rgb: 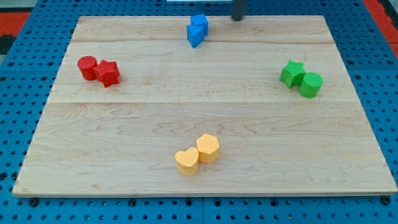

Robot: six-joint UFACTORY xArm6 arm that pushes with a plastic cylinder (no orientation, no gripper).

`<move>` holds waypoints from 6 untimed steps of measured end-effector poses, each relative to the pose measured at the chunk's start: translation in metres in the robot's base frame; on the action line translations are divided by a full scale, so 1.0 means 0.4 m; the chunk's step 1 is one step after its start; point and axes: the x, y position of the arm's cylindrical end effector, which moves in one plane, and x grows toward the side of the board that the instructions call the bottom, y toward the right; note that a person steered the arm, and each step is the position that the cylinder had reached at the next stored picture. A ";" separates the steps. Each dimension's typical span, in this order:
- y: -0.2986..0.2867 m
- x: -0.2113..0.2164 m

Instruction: Slide the blue cube and blue triangle slightly up

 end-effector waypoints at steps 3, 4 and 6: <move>-0.261 0.155; -0.301 0.160; -0.048 0.315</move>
